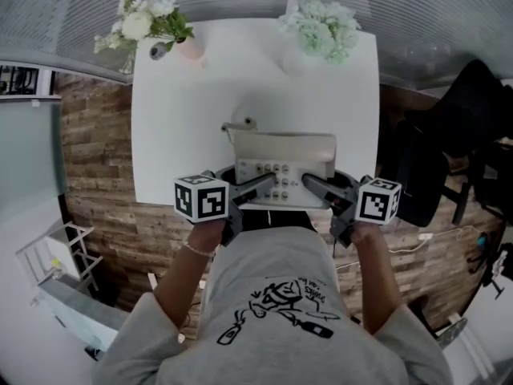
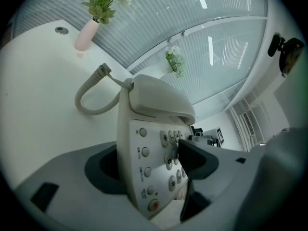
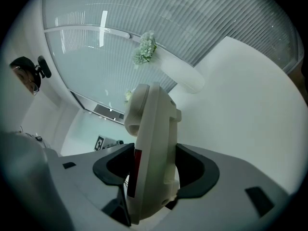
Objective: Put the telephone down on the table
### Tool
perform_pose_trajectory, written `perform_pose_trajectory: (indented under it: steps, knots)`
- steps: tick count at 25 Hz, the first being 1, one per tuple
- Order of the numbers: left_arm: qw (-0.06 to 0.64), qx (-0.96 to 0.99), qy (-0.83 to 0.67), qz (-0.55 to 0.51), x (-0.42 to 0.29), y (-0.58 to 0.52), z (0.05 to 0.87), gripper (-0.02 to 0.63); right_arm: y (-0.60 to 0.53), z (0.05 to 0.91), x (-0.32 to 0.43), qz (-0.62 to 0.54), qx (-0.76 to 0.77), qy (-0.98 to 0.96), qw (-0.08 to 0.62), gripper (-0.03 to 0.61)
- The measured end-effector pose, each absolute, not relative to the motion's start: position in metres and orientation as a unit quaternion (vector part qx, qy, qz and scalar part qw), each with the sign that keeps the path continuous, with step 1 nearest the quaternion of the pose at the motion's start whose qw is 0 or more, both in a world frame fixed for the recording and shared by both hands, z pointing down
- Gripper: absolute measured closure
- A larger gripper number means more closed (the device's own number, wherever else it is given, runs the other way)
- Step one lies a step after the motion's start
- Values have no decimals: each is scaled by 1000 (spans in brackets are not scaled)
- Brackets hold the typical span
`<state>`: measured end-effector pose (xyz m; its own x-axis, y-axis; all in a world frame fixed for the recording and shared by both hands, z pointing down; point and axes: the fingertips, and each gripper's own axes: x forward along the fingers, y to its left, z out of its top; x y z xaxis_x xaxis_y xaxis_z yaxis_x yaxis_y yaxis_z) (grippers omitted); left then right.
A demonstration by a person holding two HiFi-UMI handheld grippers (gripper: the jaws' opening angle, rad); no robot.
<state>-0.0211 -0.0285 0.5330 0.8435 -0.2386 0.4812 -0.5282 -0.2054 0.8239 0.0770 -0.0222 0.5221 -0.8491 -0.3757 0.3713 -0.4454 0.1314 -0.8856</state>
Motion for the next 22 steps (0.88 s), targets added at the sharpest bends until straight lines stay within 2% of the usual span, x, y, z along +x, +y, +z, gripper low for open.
perform_pose_trajectory:
  steps: [22]
  knots:
    - [604, 743, -253, 139, -22, -32, 603, 282, -30, 587, 72, 619, 277, -733, 52, 298]
